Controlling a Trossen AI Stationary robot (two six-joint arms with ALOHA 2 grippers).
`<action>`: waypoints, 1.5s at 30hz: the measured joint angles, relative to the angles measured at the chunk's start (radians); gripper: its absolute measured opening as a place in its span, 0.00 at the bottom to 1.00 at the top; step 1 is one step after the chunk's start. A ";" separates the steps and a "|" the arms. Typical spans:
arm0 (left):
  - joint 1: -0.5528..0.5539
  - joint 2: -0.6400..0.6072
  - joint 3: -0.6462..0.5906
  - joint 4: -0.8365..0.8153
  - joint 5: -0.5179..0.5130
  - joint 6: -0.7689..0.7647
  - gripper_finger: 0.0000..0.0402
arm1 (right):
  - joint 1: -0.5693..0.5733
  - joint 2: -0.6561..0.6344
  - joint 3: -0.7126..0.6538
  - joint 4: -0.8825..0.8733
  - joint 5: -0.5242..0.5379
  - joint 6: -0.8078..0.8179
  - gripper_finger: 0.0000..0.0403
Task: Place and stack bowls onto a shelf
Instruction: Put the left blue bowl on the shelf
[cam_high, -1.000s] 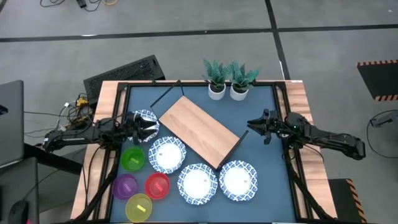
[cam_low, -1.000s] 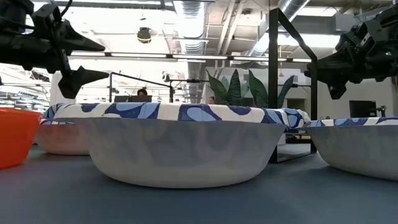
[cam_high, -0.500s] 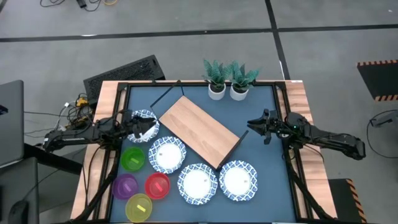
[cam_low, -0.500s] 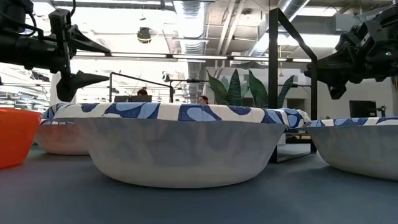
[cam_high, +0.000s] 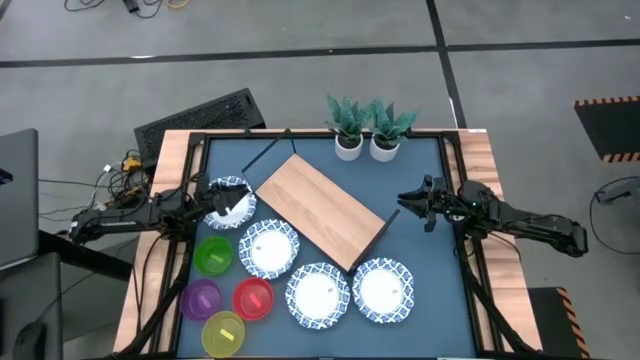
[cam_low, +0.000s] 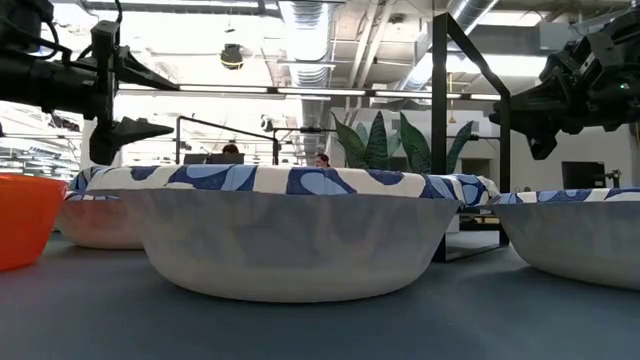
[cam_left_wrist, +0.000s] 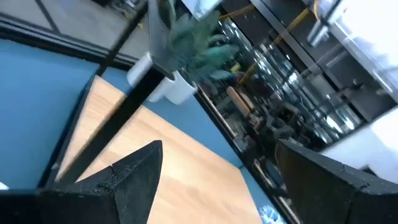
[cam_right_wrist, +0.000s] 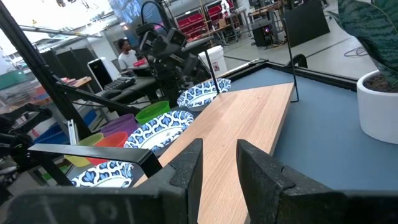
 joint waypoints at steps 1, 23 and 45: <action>0.000 0.000 0.000 0.002 -0.036 0.002 0.75 | 0.000 0.000 0.000 0.000 0.000 0.000 0.30; -0.002 0.281 0.577 -0.253 0.010 0.017 0.75 | 0.000 0.000 0.000 0.000 0.000 0.000 0.30; 0.376 1.107 1.402 -1.497 0.216 0.559 0.75 | 0.000 0.000 0.000 0.000 0.000 0.000 0.30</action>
